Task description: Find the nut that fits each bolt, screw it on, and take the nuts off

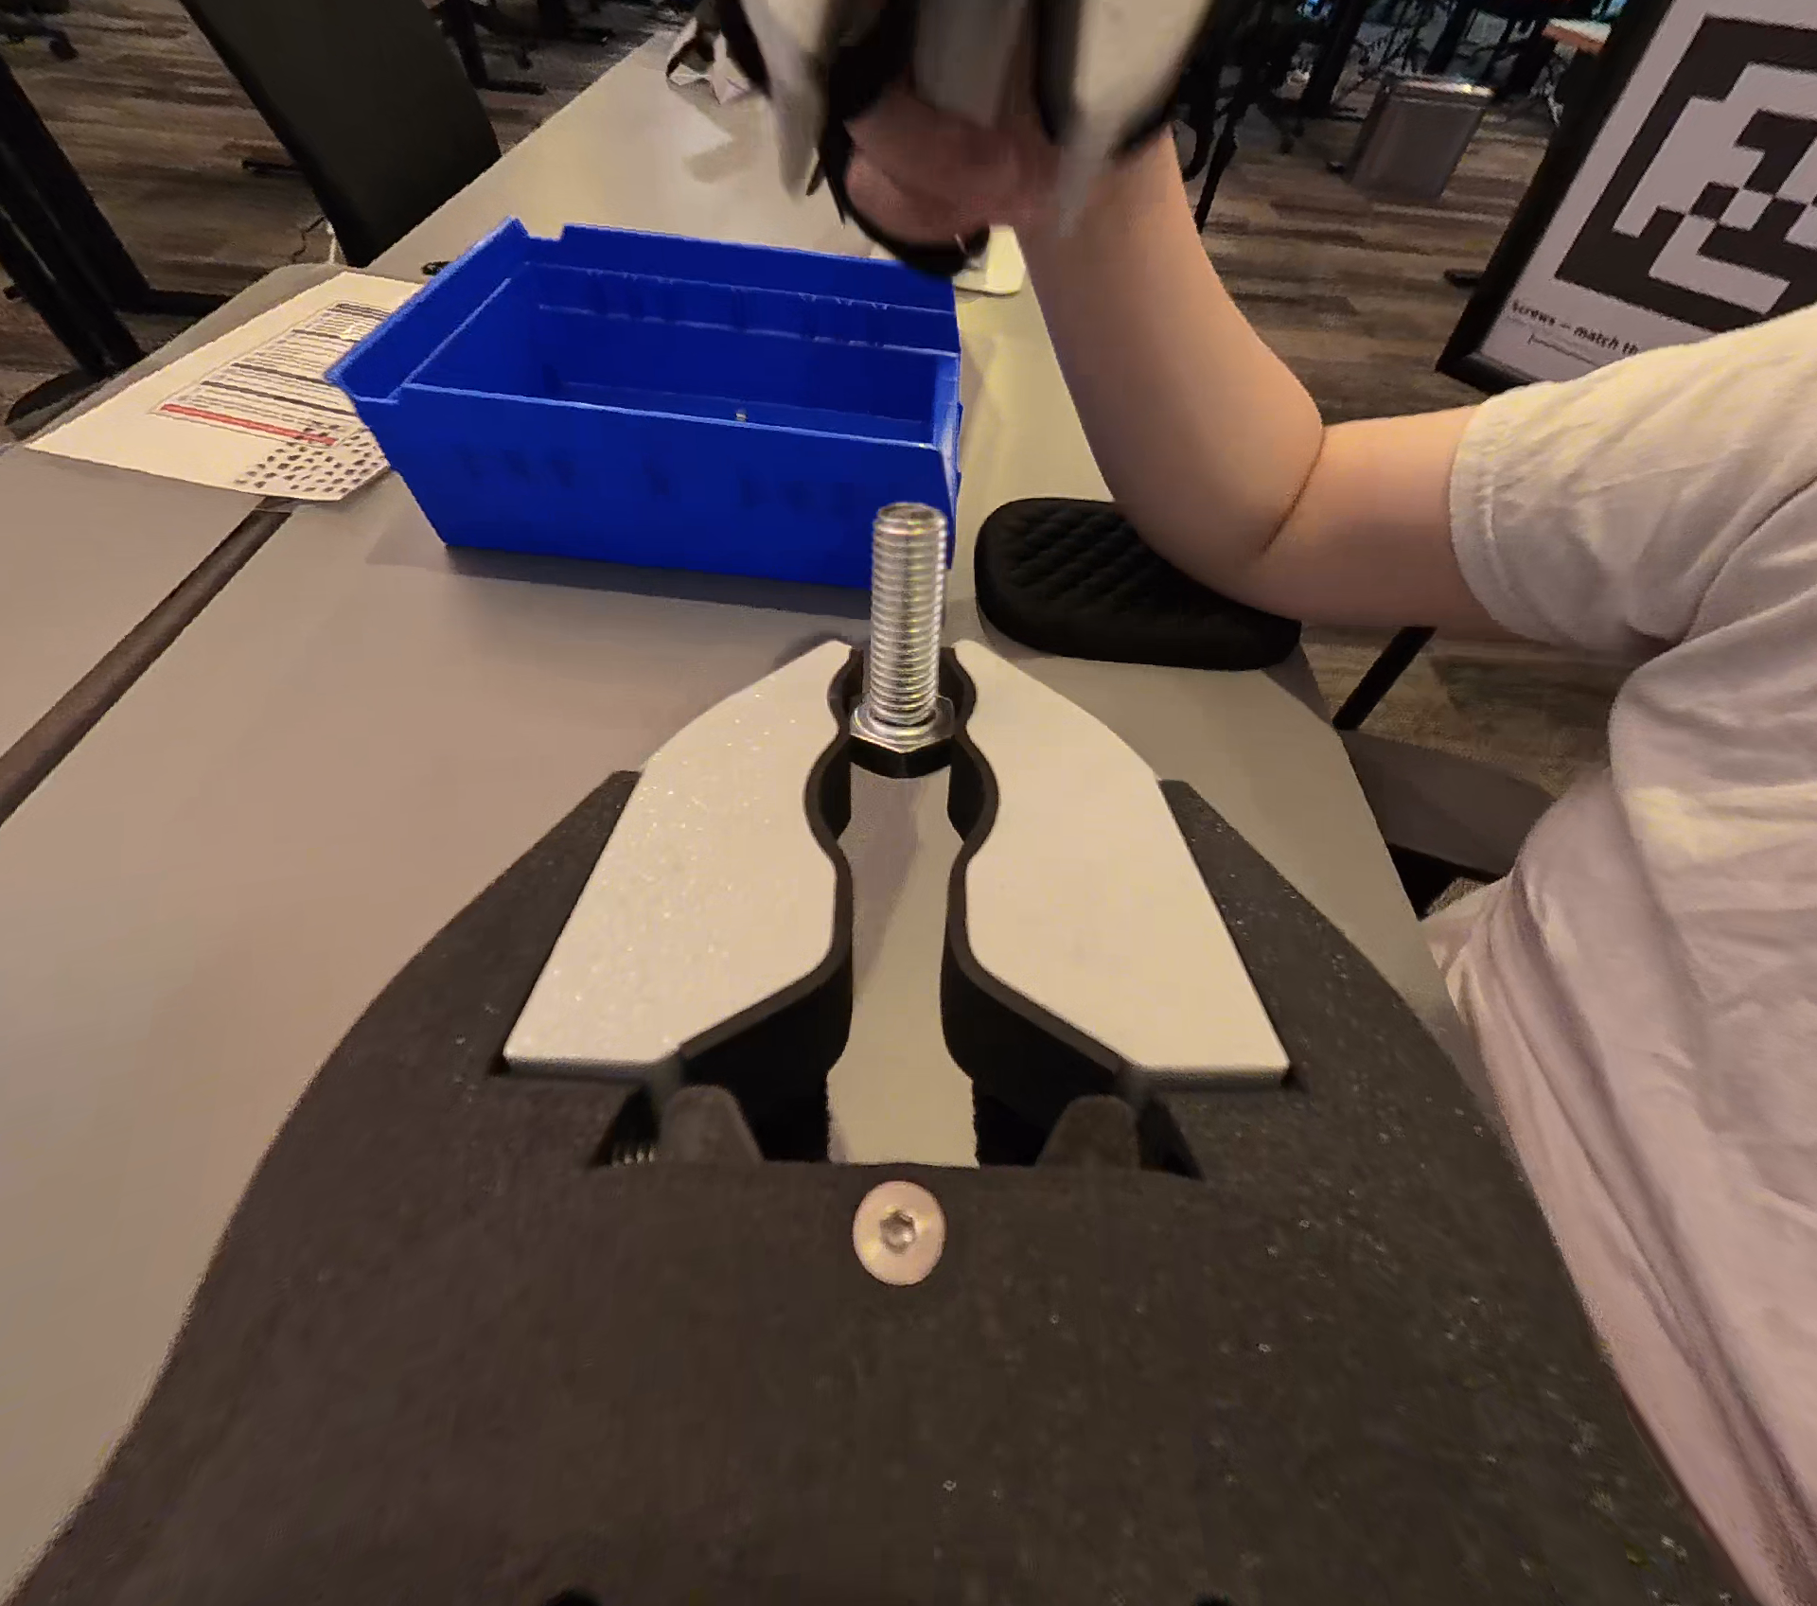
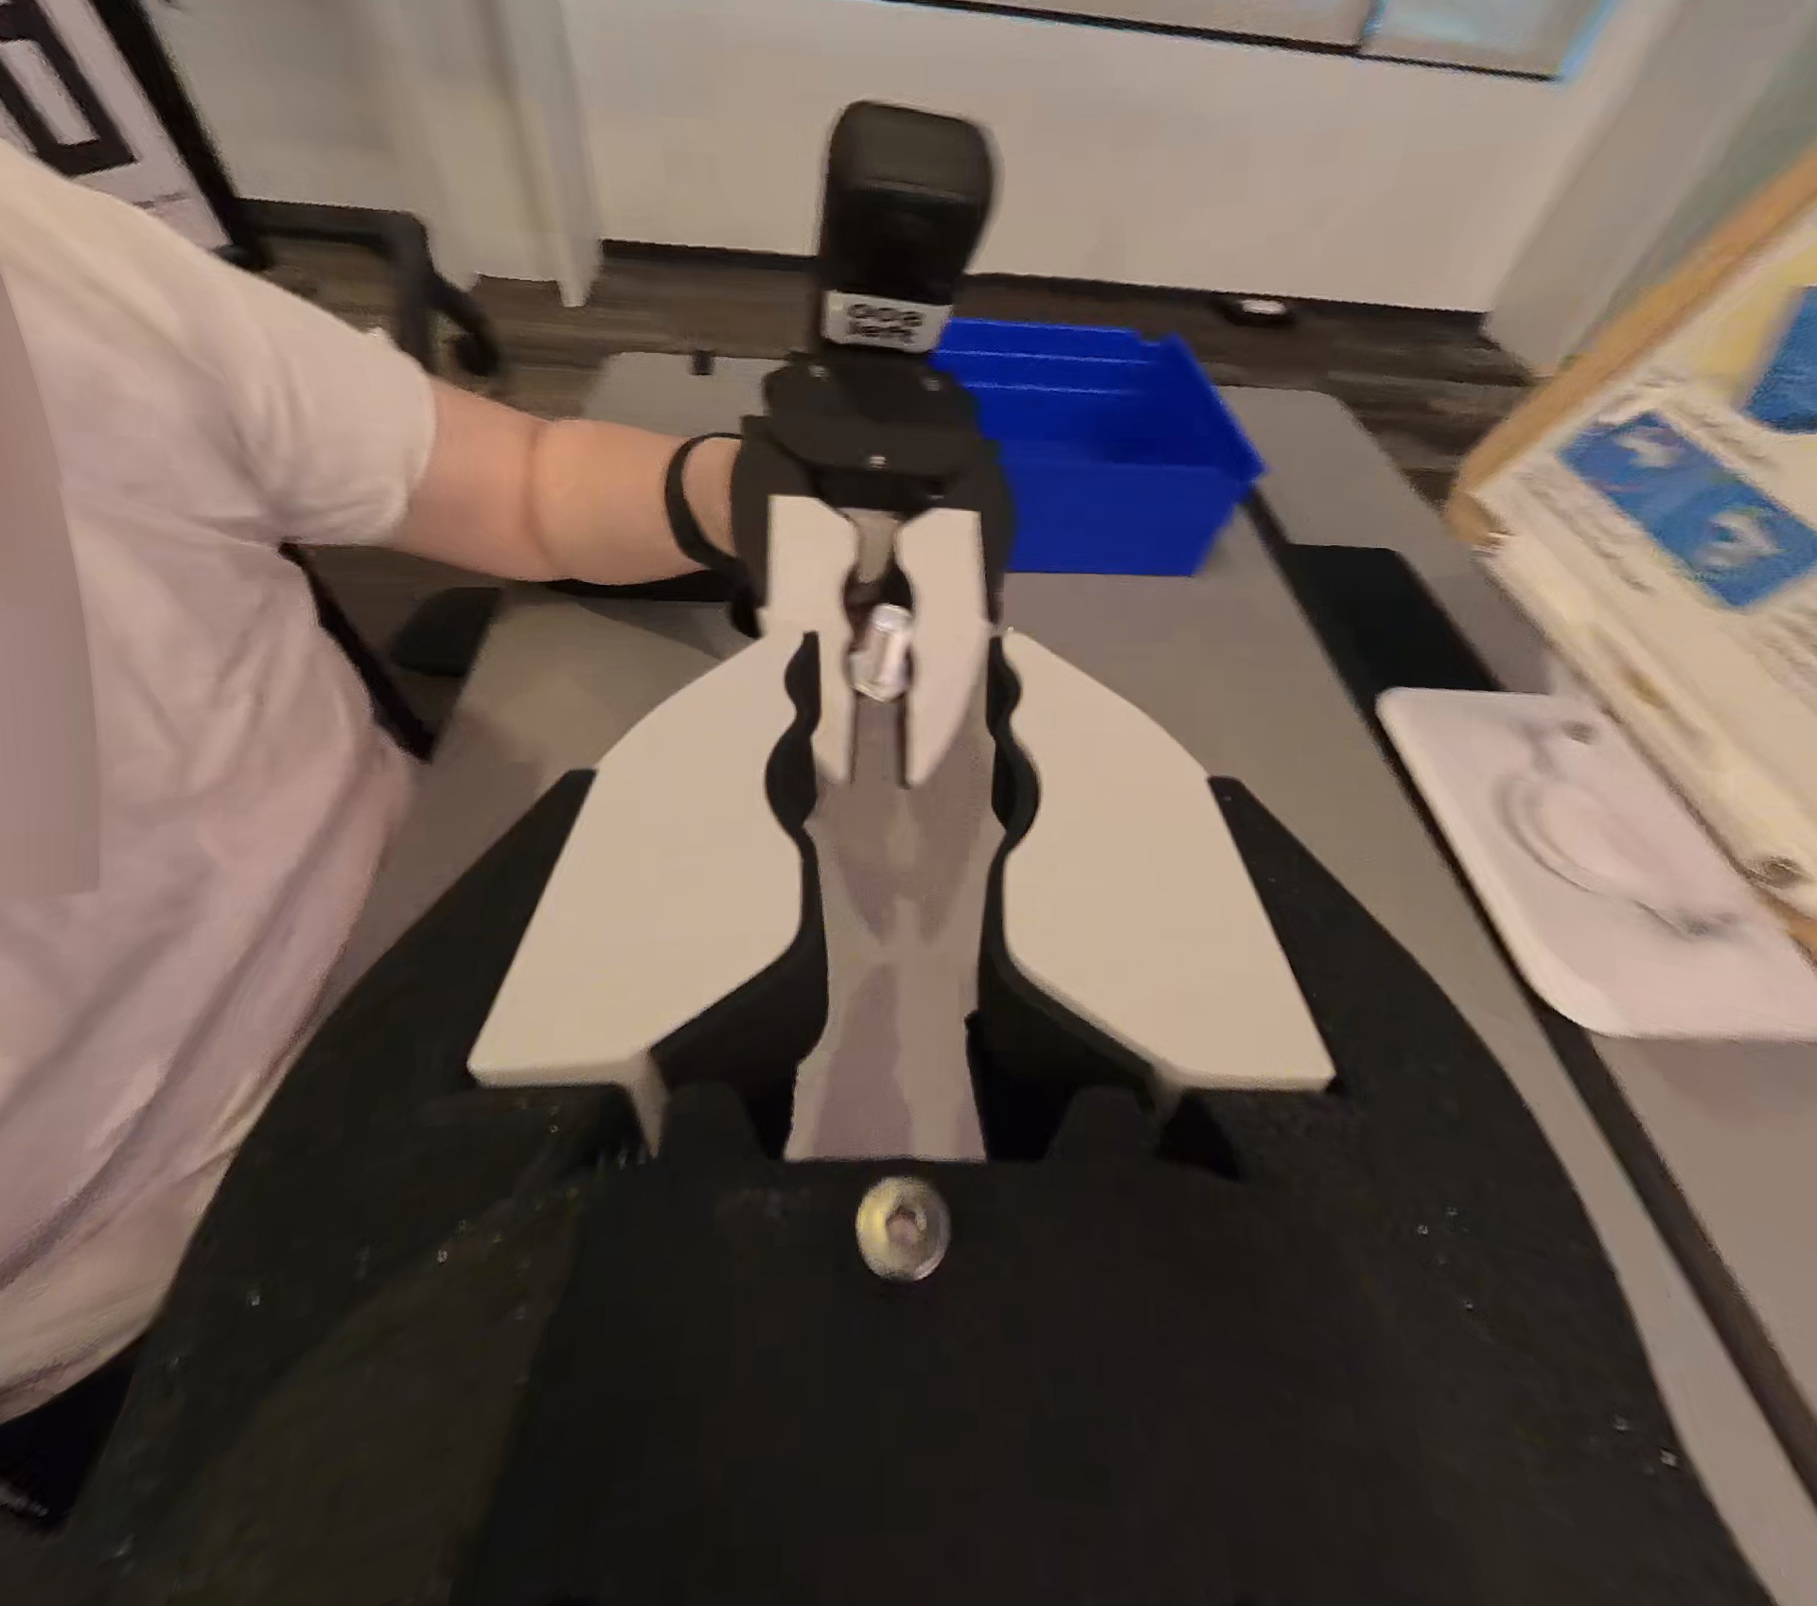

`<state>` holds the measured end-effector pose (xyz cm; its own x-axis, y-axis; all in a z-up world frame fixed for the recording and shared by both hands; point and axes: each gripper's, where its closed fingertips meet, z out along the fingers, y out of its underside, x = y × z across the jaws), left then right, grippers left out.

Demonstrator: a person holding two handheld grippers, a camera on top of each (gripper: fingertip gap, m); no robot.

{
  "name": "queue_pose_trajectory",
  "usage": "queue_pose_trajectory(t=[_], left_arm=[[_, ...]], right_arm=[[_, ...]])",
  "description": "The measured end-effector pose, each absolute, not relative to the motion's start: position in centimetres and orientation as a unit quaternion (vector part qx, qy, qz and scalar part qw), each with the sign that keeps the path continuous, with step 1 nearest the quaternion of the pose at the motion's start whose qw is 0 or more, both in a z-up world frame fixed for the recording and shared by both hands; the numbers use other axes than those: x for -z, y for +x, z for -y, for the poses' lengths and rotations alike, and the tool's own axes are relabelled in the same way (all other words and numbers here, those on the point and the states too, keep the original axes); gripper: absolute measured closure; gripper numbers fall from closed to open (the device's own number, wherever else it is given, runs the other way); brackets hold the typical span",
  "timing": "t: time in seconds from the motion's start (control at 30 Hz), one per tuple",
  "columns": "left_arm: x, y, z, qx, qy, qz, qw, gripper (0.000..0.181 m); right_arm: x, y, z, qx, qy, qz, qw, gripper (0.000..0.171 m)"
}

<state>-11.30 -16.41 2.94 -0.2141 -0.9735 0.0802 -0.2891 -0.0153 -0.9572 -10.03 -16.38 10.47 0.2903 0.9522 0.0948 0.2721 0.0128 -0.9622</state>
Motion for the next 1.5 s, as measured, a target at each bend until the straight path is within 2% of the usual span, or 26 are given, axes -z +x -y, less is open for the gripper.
queue_pose_trajectory(t=[0.27, 0.3, 0.37, 0.4, 0.43, 0.5, 0.6, 0.67, 0.73, 0.8, 0.97, 1.07, 1.13, 1.2, 1.33, 1.5], left_arm=[[-3.9, -11.6, 16.5, 0.511, -0.515, -0.594, 0.347, 0.168], [-3.8, -11.6, 16.6, 0.511, -0.514, -0.597, 0.345, 0.167], [-3.5, -11.6, 16.9, 0.507, -0.512, -0.606, 0.337, 0.167], [-3.5, -11.5, 16.9, 0.506, -0.512, -0.606, 0.339, 0.165], [-3.7, -11.4, 16.7, 0.507, -0.515, -0.598, 0.346, 0.156], [-4.1, -11.5, 16.4, 0.513, -0.522, -0.586, 0.348, 0.138], [-4.5, -12.2, 15.4, 0.505, -0.531, -0.582, 0.353, 0.138], [-5.2, -12.9, 14.8, 0.500, -0.536, -0.578, 0.359, 0.142], [-5.9, -13.6, 14.1, 0.497, -0.539, -0.570, 0.370, 0.144], [-6.4, -14.1, 13.4, 0.494, -0.543, -0.564, 0.379, 0.145], [-6.1, -15.1, 12.3, 0.459, -0.562, -0.572, 0.382, 0.146], [-6.7, -15.5, 12.1, 0.463, -0.559, -0.567, 0.390, 0.148], [-6.8, -15.5, 12.1, 0.467, -0.559, -0.565, 0.388, 0.148], [-6.8, -15.6, 12.1, 0.466, -0.562, -0.564, 0.385, 0.148], [-6.8, -15.7, 12.1, 0.462, -0.563, -0.567, 0.386, 0.148], [-7.7, -16.8, 11.4, 0.441, -0.564, -0.568, 0.406, 0.148]], right_arm=[[-7.2, -14.7, 15.1, -0.375, -0.625, 0.490, 0.478, 0.140], [-6.9, -15.0, 15.2, -0.388, -0.624, 0.491, 0.468, 0.143], [-6.6, -15.4, 15.3, -0.396, -0.609, 0.503, 0.468, 0.162], [-6.6, -15.4, 15.3, -0.388, -0.606, 0.509, 0.472, 0.162], [-6.7, -15.1, 15.0, -0.370, -0.606, 0.510, 0.486, 0.162], [-7.6, -14.0, 15.1, -0.357, -0.606, 0.511, 0.494, 0.162], [-9.2, -9.2, 14.5, -0.304, -0.645, 0.489, 0.502, 0.162], [-8.5, -2.9, 13.0, -0.217, -0.725, 0.435, 0.487, 0.162], [-5.7, 5.7, 11.6, -0.089, -0.824, 0.352, 0.436, 0.162], [-1.8, 13.0, 12.2, -0.031, -0.902, 0.258, 0.345, 0.162], [6.6, 19.8, 14.9, -0.114, -0.973, 0.116, 0.161, 0.161], [10.3, 20.6, 17.5, -0.139, -0.983, 0.111, 0.052, 0.162], [11.8, 20.9, 18.1, -0.132, -0.983, 0.123, 0.018, 0.161], [12.2, 20.8, 17.0, -0.141, -0.982, 0.122, 0.030, 0.161], [11.2, 21.0, 14.9, -0.144, -0.981, 0.095, 0.085, 0.148], [7.7, 21.4, 13.6, -0.102, -0.974, 0.108, 0.172, 0.147]])
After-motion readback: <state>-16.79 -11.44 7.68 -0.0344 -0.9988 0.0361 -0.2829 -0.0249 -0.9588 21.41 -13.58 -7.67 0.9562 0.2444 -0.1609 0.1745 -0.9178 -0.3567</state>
